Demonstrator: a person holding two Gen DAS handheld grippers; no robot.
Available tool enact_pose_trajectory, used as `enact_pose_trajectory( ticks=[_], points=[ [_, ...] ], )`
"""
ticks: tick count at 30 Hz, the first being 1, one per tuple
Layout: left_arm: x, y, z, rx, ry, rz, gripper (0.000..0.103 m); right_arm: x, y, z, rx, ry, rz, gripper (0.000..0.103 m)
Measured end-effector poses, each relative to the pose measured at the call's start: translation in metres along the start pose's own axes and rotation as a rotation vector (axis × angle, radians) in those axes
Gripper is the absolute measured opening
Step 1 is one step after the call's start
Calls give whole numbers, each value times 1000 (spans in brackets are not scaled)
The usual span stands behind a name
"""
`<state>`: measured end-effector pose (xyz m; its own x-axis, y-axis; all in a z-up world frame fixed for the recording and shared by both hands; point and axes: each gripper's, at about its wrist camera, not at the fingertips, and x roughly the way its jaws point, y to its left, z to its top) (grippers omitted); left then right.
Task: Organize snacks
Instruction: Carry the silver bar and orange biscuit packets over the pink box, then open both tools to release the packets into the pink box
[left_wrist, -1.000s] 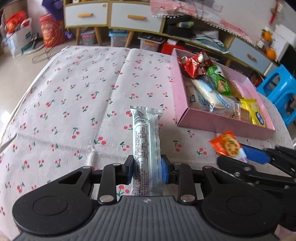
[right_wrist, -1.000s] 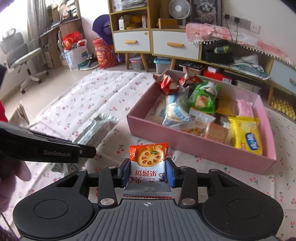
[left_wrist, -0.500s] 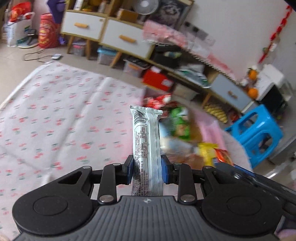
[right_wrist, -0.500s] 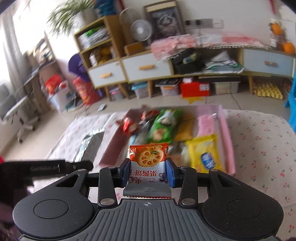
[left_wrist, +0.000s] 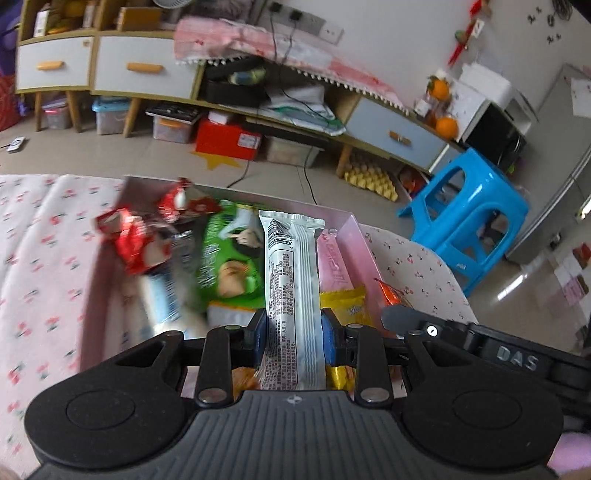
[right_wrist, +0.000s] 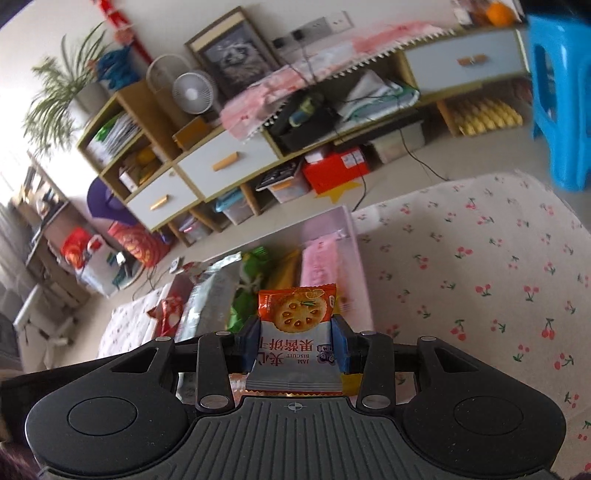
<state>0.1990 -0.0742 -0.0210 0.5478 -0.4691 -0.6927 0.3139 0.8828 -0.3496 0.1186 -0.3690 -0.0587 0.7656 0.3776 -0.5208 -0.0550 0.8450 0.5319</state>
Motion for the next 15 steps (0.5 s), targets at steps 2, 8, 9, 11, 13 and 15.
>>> enact_pose_trajectory(
  ticks=[2, 8, 9, 11, 13, 15],
  points=[
    [8, -2, 2, 13, 2, -7, 27, 2, -6, 1, 21, 7, 5, 39],
    [24, 0, 6, 31, 13, -22, 28, 9, -13, 2, 52, 18, 16, 40],
    [25, -1, 7, 34, 12, -18, 28, 10, -13, 3, 54, 19, 16, 40],
    [26, -2, 8, 43, 7, -18, 28, 11, -13, 3, 57, 19, 20, 41],
    [24, -1, 8, 46, -2, -23, 29, 11, -13, 2, 59, 14, 26, 42],
    [21, 1, 9, 35, -24, -24, 34, 9, -14, 4, 54, 4, 24, 46]
  ],
)
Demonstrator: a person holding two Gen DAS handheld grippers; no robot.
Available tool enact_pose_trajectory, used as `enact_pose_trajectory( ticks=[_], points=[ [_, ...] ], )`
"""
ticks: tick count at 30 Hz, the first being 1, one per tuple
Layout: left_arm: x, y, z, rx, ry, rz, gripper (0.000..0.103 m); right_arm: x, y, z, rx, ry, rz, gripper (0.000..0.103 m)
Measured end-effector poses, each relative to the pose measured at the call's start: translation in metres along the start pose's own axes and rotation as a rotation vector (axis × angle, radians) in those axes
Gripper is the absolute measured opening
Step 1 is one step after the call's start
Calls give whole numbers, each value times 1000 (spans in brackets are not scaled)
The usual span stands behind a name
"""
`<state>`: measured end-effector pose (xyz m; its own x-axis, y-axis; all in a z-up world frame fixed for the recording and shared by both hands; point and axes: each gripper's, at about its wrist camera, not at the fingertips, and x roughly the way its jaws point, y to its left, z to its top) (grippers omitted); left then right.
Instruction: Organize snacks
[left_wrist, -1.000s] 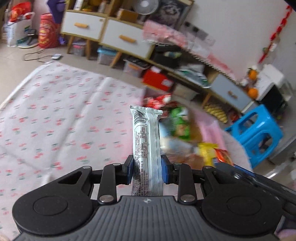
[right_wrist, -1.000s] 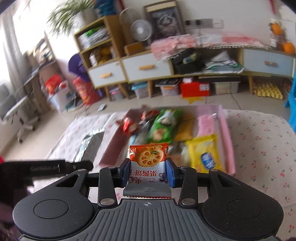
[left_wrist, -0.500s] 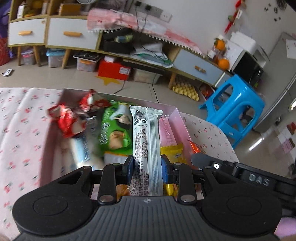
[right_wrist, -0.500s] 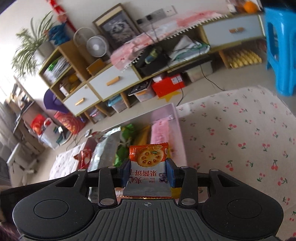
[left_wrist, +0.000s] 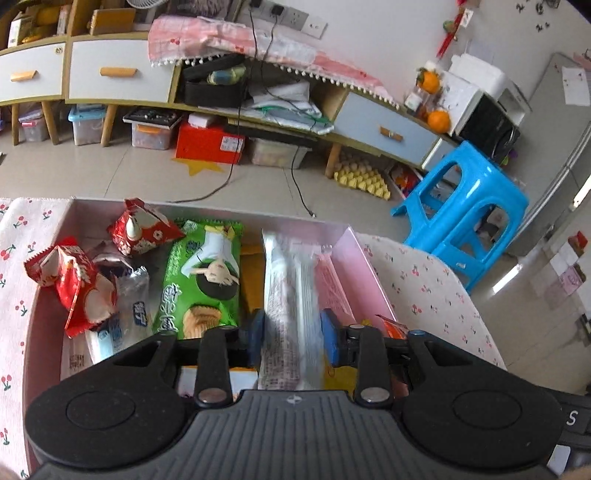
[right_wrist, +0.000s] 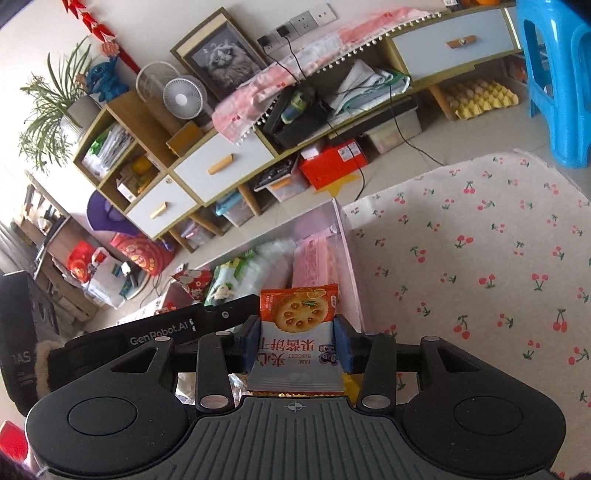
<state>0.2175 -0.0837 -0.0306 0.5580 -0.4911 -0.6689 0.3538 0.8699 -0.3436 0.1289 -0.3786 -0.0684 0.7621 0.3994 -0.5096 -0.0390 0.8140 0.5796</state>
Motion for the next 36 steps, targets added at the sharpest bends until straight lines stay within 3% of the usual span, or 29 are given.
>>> enact_pose_trajectory(
  ticks=[10, 13, 17, 20, 25, 29, 32, 36],
  points=[
    [-19, -7, -5, 10, -19, 7, 59, -8, -4, 4, 21, -7, -6, 54],
    [-31, -8, -8, -2, -21, 19, 71, -14, -3, 3, -2, -1, -23, 69],
    [-49, -10, -15, -34, -11, 39, 83, -26, 0, 1, -85, 2, -100, 73],
    [-63, -12, -19, -53, -2, 69, 95, -40, 3, -2, -97, 3, -143, 83],
    [-84, -17, -30, -80, 15, 114, 102, -60, 24, -12, -167, 24, -183, 88],
    [-99, -20, -41, -61, 30, 200, 102, -71, 48, -24, -268, 54, -233, 89],
    [-109, -21, -48, -66, 45, 245, 103, -80, 62, -34, -284, 79, -269, 97],
    [-123, -21, -59, -61, 53, 296, 103, -88, 74, -48, -298, 103, -276, 98]
  ],
)
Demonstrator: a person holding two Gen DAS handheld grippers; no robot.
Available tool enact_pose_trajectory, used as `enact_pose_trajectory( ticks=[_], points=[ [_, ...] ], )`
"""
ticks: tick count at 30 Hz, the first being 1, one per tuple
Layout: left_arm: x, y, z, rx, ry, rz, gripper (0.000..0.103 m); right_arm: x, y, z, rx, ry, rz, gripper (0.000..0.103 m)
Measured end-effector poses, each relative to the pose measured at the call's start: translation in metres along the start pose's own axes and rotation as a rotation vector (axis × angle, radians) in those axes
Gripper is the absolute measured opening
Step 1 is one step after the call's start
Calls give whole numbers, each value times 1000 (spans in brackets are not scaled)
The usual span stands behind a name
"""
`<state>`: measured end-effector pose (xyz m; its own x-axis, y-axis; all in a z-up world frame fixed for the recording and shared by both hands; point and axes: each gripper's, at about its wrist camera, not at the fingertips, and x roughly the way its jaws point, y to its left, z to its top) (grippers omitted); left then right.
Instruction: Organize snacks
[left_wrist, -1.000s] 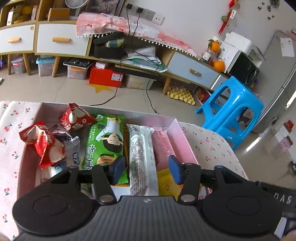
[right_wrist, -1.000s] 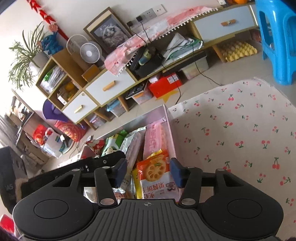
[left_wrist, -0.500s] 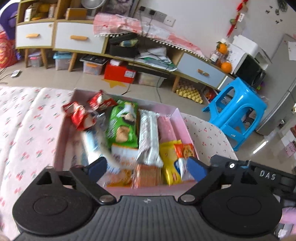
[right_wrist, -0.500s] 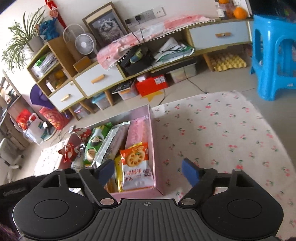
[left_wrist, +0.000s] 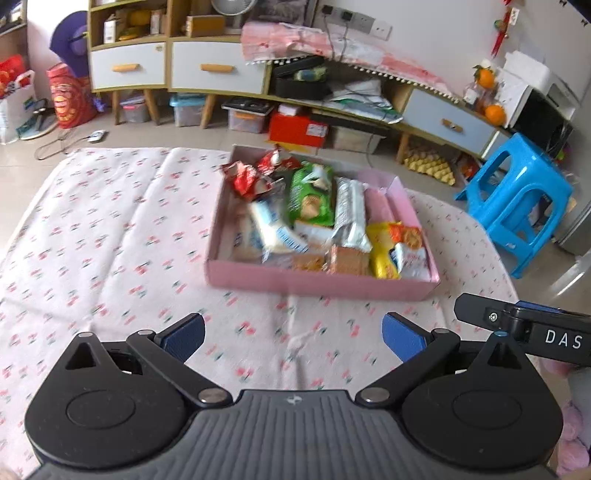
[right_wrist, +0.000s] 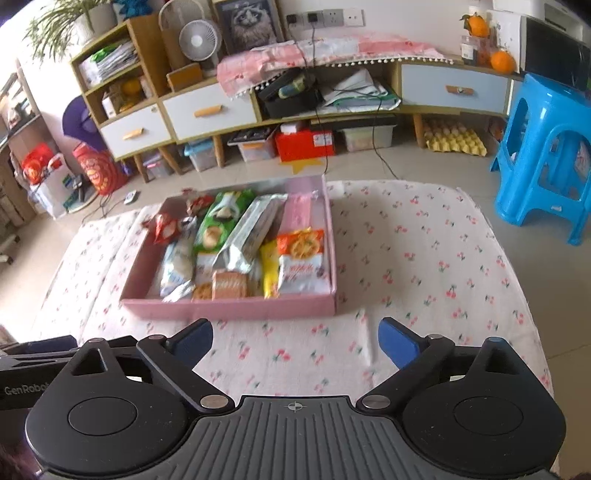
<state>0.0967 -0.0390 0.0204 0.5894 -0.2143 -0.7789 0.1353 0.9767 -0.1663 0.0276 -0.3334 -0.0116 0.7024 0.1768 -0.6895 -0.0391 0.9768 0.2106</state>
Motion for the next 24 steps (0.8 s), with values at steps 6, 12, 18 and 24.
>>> enact_pose_trajectory(
  ticks=[6, 12, 18, 24],
  points=[
    [-12, 3, -12, 24, -47, 54, 103, -1, 9, -19, -6, 13, -10, 98],
    [-7, 5, -22, 25, 7, 66, 103, -1, 9, -30, -41, 8, -67, 98],
    [0, -2, -26, 68, 46, 88, 103, 5, 12, -34, -71, 22, -95, 98],
    [-2, 3, -29, 62, 42, 127, 103, 5, 20, -34, -87, 23, -66, 98]
  ],
)
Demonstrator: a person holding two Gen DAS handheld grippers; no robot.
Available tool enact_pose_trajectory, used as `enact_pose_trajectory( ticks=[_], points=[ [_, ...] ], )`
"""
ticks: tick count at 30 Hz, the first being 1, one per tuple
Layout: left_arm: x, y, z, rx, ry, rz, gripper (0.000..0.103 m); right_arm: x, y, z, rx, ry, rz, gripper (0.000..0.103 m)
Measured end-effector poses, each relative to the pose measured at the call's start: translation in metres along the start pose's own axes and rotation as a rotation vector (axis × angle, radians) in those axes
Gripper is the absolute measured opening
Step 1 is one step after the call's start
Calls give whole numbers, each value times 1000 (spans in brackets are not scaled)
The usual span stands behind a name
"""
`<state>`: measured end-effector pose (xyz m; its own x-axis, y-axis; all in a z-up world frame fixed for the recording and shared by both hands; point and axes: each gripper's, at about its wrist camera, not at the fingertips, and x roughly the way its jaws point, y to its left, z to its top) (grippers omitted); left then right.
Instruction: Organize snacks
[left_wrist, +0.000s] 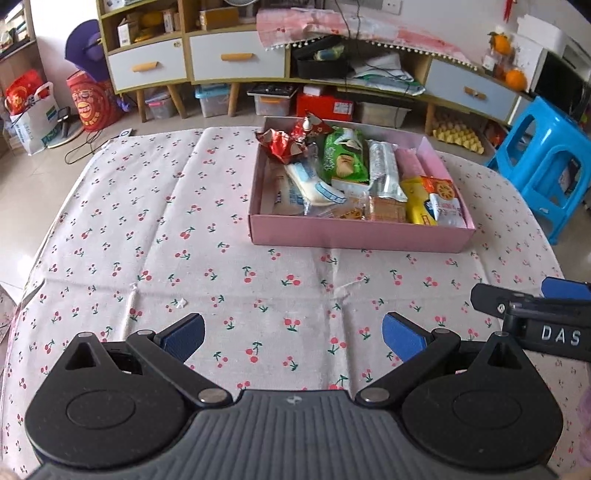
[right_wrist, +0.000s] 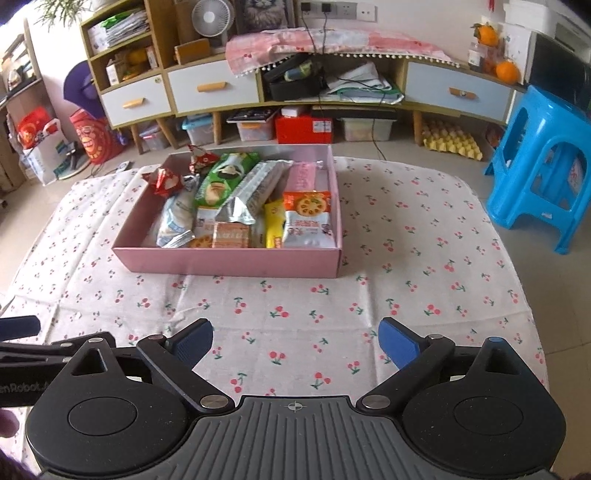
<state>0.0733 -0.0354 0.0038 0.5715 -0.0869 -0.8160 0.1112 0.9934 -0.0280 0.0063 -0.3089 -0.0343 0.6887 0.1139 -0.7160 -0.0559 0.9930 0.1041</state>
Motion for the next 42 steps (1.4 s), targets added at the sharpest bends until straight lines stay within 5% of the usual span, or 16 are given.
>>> enact_pose_trajectory(
  ticks=[42],
  points=[
    [-2, 0, 2, 8, -3, 80, 103, -4, 12, -1, -17, 3, 15, 98]
  ],
)
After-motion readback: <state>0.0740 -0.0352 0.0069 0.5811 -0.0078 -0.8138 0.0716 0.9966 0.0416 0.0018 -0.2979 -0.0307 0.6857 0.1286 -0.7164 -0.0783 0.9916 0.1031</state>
